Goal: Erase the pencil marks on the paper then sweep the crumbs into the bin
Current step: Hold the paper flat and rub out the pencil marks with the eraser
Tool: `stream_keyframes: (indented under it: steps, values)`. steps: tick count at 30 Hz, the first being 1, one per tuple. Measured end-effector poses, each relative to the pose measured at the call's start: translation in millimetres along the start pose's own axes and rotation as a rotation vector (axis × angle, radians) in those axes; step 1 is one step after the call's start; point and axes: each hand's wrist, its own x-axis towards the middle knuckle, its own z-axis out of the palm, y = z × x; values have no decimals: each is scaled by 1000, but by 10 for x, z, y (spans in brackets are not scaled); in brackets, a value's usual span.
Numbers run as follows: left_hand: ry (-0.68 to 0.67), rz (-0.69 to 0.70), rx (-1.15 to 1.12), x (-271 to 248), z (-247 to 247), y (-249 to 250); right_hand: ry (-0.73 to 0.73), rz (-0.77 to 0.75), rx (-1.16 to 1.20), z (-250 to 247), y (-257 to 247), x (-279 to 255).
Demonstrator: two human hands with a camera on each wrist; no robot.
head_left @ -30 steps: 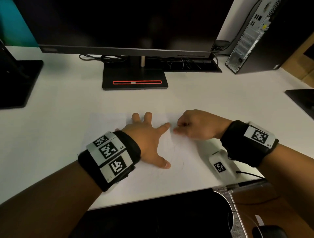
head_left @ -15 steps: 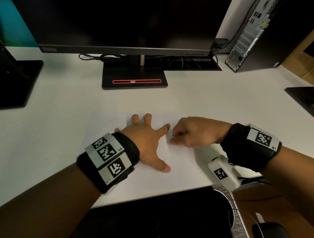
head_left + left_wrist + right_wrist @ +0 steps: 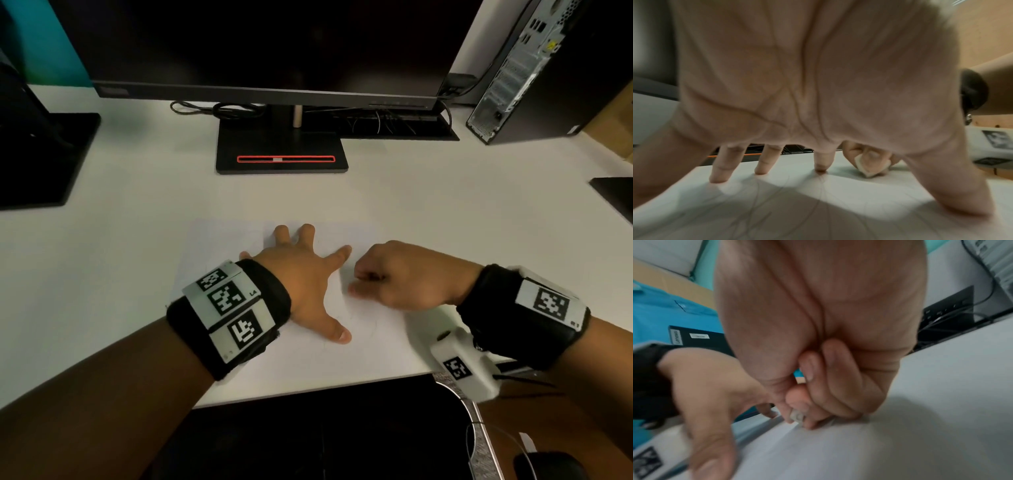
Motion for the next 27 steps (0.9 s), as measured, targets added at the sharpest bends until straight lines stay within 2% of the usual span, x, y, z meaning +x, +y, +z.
stream_keyframes:
  steps: [2,6,10,14,19,23,27]
  values:
    - [1,0,-1,10,4,-3,-17,-8,5,6,-4,-8]
    - [3,-2,0,10,4,-2,85,50,-12,-67,68,8]
    - [0,-5,7,20,10,-3,4,-2,7,25,-12,-44]
    - [-1,0,8,17,9,-6,90,63,14,-42,69,-20]
    - [0,2,6,18,10,-5,-9,3,13,48,-23,-75]
    - [2,0,8,9,9,-2,105,67,-3,-47,65,-47]
    - [-2,1,15,30,15,-6,10,4,-27,60,-45,-97]
